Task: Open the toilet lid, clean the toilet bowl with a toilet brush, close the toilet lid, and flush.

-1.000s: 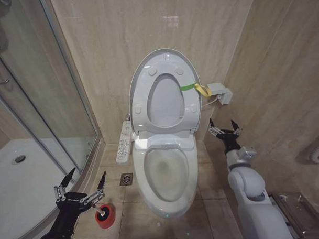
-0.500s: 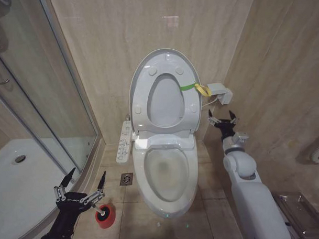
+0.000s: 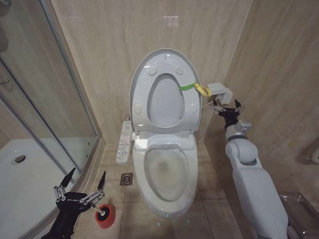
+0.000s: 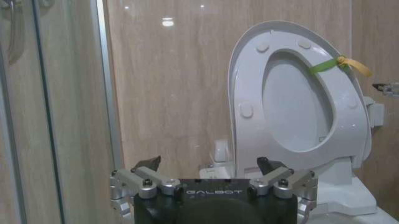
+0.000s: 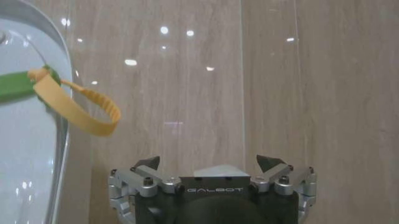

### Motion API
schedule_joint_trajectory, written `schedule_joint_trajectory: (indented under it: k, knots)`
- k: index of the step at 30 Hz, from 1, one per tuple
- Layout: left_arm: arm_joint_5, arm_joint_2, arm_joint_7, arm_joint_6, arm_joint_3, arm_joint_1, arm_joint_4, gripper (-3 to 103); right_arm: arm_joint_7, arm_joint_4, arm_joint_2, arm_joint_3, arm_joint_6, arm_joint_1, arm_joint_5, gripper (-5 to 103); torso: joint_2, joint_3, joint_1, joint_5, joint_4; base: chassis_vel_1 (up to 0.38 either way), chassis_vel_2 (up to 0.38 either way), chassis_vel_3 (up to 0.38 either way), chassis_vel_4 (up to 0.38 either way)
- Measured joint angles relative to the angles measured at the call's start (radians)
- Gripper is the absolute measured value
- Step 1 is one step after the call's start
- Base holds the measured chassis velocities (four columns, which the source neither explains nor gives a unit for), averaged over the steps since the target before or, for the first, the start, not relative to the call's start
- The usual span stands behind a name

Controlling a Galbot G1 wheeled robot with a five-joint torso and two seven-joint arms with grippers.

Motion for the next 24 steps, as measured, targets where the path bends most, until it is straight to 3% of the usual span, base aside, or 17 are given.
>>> schedule_joint_trajectory:
  k: [24]
  knots:
    - [0.000, 0.000, 0.000, 0.000, 0.000, 0.000, 0.000, 100, 0.002, 0.038, -0.015, -0.004, -0.022, 0.000, 0.024, 100, 0.000, 0.000, 0.000, 0.0000, -0.0003, -0.013, 0.012, 0.007, -0.013]
